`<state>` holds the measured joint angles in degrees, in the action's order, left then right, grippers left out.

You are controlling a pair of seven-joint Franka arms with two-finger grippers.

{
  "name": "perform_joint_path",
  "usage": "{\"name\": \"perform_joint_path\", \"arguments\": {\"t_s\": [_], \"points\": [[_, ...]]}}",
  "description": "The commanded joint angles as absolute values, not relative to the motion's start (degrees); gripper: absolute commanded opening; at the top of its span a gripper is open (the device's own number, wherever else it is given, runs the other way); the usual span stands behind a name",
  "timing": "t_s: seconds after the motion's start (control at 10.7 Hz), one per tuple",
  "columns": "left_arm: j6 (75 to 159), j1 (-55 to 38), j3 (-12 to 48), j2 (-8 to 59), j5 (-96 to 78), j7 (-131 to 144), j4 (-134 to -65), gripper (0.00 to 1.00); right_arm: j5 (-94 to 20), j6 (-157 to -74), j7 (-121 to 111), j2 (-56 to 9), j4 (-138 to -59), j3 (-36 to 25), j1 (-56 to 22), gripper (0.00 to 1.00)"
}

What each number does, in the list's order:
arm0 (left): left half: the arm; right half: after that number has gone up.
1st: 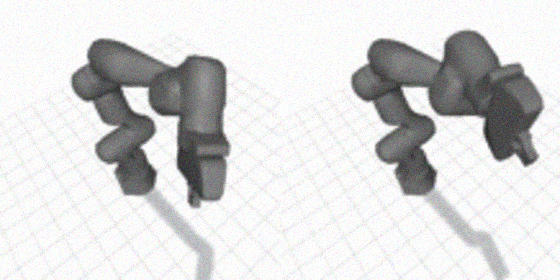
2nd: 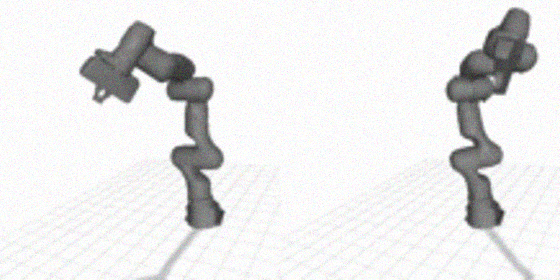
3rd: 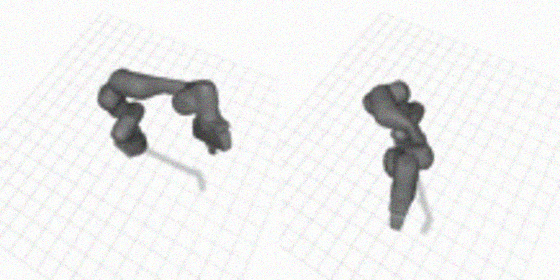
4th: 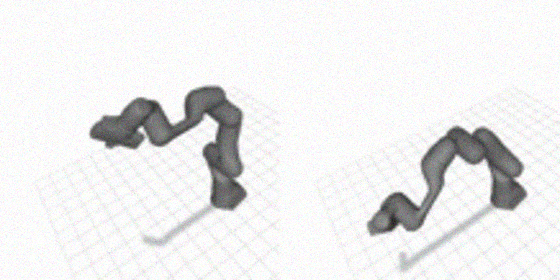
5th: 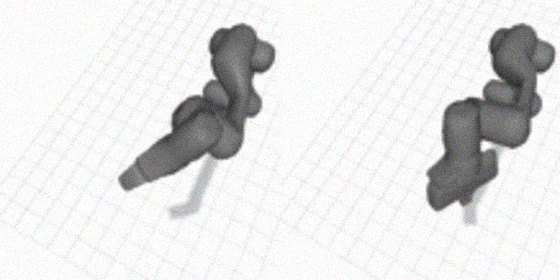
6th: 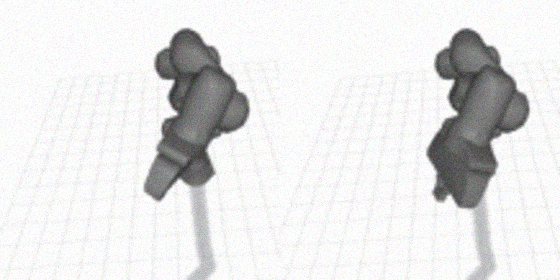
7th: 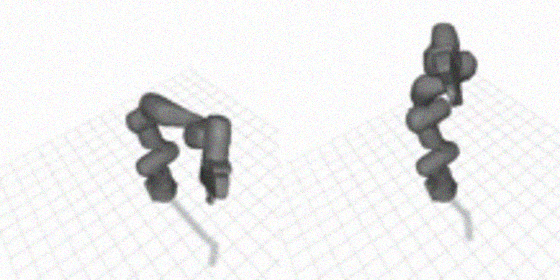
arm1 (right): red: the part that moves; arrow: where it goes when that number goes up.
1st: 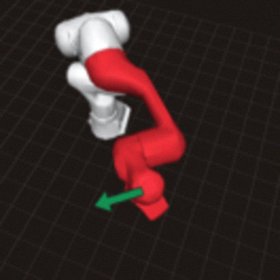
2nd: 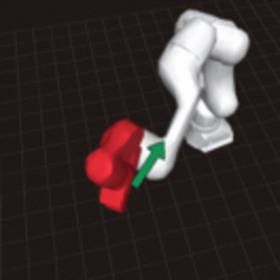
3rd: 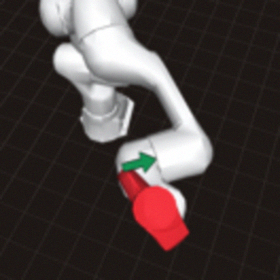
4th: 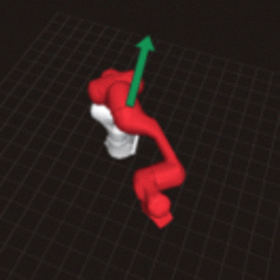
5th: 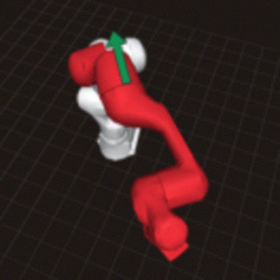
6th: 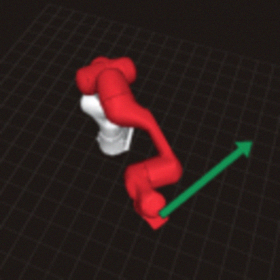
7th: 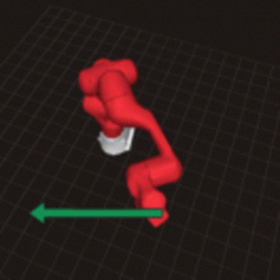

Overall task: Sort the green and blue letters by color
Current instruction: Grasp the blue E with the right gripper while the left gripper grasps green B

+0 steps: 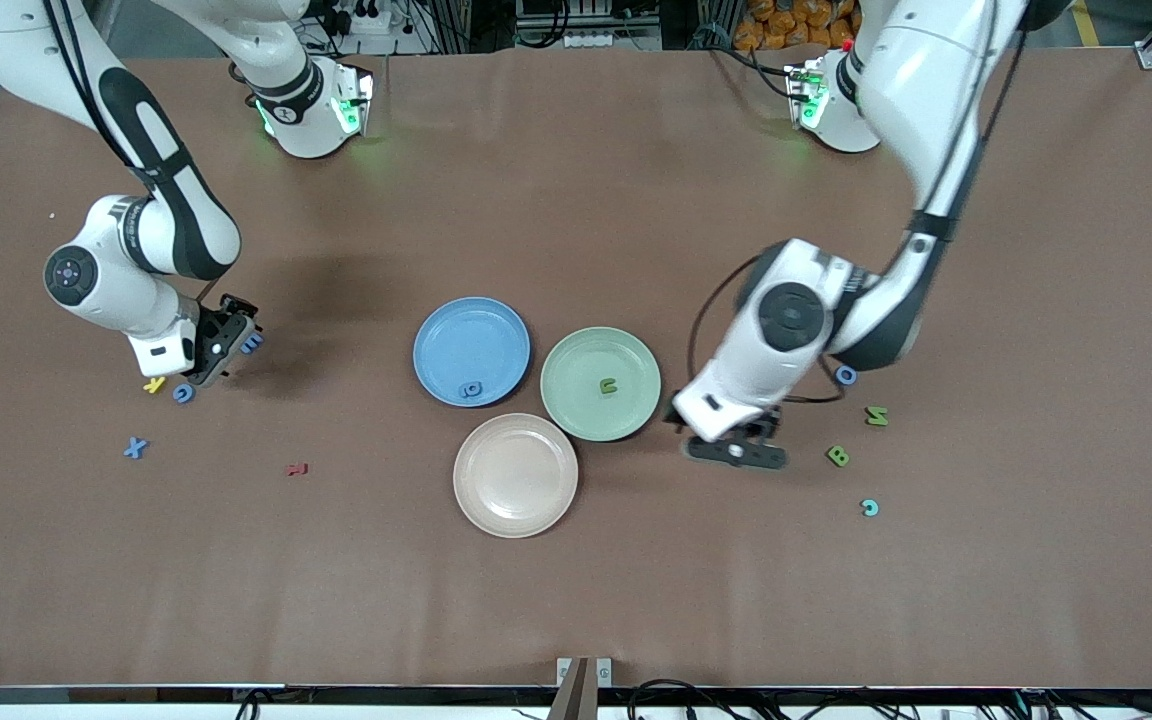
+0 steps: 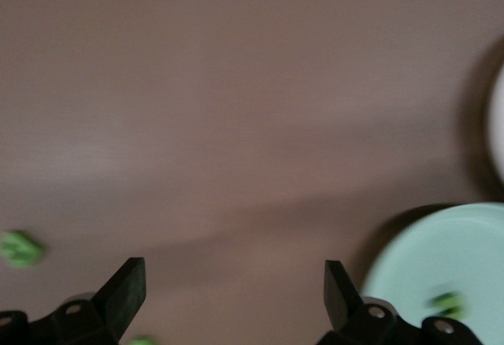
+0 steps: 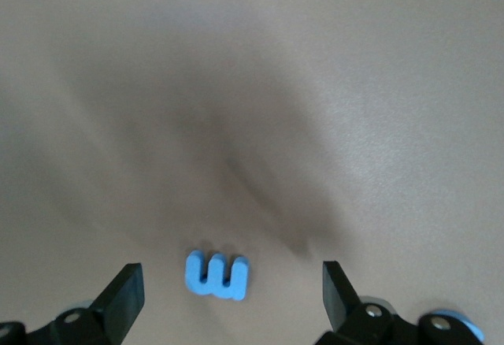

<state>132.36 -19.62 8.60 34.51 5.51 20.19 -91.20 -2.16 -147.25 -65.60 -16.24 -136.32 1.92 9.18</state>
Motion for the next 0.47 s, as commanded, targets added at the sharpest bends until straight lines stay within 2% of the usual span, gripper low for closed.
{"name": "perform_joint_path", "arguments": {"t_s": [0.0,0.38], "points": [[132.2,-9.4,9.3,30.1,6.4,2.0,-99.8,1.0,-1.8,-152.9,-66.7,-12.2,-143.2,2.9,10.5,1.0],[132.7,-3.1,9.4,30.8,8.5,-17.2,-102.5,1.0,-1.8,-155.6,-66.6,-13.5,-144.1,2.9,10.2,1.0]]}}
